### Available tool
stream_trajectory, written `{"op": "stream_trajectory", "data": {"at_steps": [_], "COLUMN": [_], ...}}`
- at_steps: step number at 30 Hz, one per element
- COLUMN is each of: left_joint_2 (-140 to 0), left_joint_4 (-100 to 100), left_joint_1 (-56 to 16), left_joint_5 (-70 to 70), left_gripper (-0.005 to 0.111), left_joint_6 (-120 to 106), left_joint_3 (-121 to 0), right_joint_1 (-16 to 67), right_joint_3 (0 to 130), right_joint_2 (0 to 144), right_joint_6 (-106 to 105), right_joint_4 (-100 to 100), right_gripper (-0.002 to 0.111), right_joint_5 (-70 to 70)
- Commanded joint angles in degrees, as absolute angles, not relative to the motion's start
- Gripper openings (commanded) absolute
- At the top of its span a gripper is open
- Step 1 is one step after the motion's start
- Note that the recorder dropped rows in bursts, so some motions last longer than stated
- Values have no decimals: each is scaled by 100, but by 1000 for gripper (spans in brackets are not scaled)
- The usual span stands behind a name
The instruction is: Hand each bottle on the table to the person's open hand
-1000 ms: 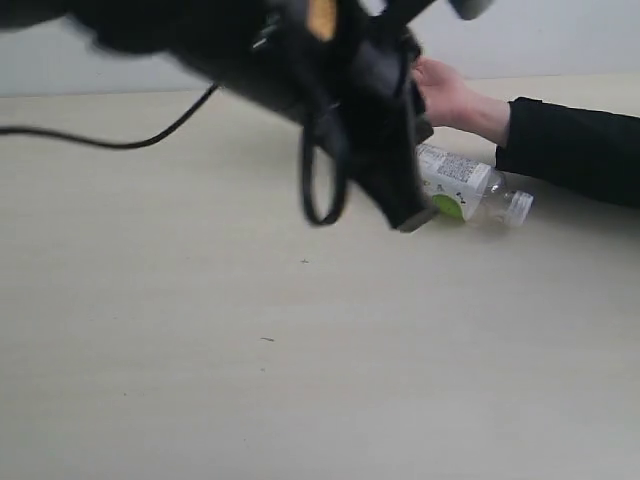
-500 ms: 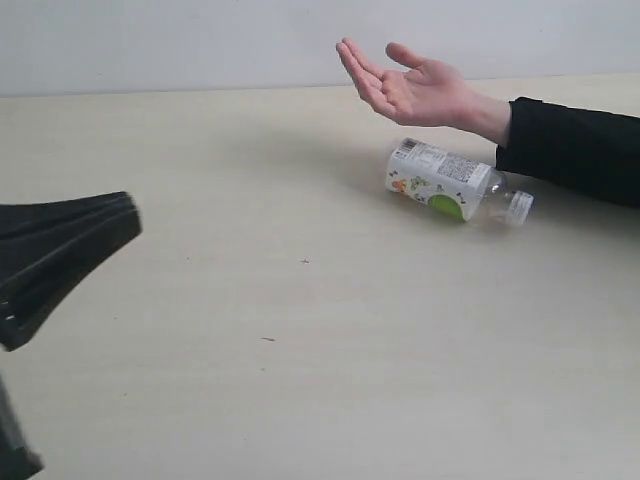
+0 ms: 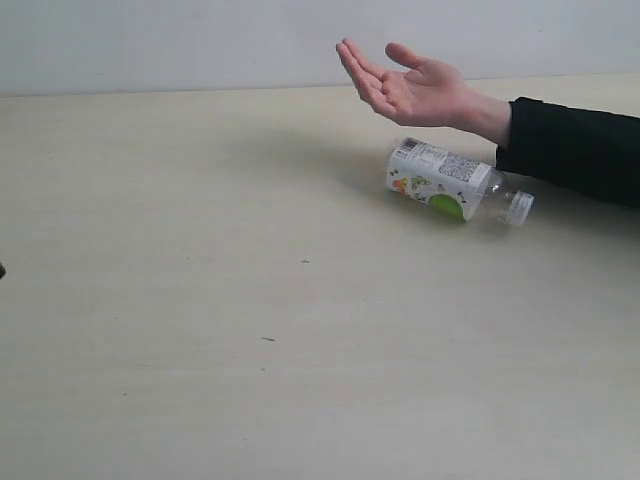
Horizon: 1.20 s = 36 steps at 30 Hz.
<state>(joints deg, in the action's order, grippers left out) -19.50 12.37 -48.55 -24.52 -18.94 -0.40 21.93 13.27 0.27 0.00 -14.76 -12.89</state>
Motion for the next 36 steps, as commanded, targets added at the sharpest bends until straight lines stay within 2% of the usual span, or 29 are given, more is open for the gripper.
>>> {"op": "stream_trajectory", "data": {"at_steps": [1,9,30,36], "left_joint_2": [-1904,-1904,-1904,-1904], "left_joint_4": [1003,1863,1862,1819], "left_joint_1": [-4857,-4857,-4857,-4857], "left_joint_5": [-2472,-2430,-2429,-2429], "left_gripper": [0,0,0,0], "left_joint_6": [-1579,-1527,-1583,-3179], "left_joint_3": [0,0,0,0], "right_joint_1": [2202,2202,2202,2202], "right_joint_3": [1306,1306,1306,1306], "right_joint_2": [0,0,0,0], "right_joint_6": [0,0,0,0], "right_joint_4": [-1458,-1458,-1458,-1458], "right_gripper": [0,0,0,0], "right_joint_5": [-1256,-1256,-1256,-1256]}}
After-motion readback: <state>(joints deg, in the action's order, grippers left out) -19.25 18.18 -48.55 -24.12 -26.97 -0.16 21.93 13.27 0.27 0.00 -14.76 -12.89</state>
